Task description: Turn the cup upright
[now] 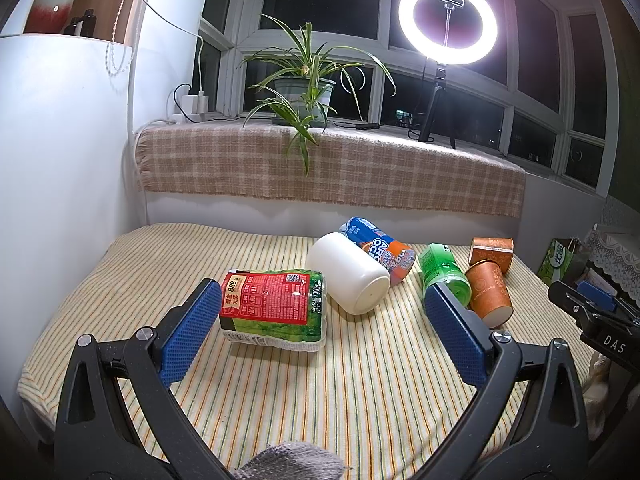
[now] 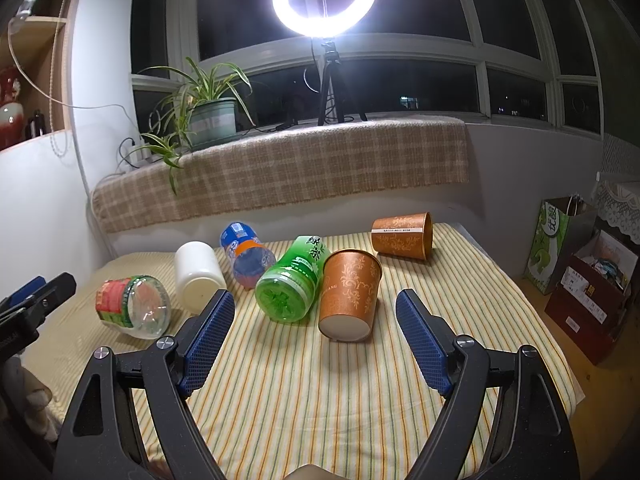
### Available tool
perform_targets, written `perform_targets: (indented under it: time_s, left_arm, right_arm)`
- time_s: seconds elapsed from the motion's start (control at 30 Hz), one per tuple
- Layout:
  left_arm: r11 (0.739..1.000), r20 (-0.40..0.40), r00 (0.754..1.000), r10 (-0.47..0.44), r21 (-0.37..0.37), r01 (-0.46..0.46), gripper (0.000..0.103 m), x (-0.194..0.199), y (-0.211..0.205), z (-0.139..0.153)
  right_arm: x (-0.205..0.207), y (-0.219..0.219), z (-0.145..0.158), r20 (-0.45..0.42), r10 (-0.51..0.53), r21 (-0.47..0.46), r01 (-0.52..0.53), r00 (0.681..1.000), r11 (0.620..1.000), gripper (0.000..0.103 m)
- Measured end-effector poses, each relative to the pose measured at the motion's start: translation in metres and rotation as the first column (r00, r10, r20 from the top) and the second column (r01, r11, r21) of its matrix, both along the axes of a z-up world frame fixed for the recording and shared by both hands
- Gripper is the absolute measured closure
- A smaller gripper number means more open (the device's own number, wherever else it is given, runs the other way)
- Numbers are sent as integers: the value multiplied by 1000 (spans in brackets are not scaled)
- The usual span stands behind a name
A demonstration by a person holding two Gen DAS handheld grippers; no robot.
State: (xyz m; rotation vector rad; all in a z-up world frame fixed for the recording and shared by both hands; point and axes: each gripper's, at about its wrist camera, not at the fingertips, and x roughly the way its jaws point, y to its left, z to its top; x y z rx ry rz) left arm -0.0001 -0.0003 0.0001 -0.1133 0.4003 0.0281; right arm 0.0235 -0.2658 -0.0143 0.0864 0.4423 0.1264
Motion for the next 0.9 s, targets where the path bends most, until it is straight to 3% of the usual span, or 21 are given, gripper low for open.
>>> perform_targets:
  time_s: [0.9]
  left_arm:
    - [1000, -3, 1000, 4, 0, -4, 0, -1, 5, -4]
  right_arm:
    - [2, 1, -4, -19, 5, 6, -5, 1000, 1000, 20]
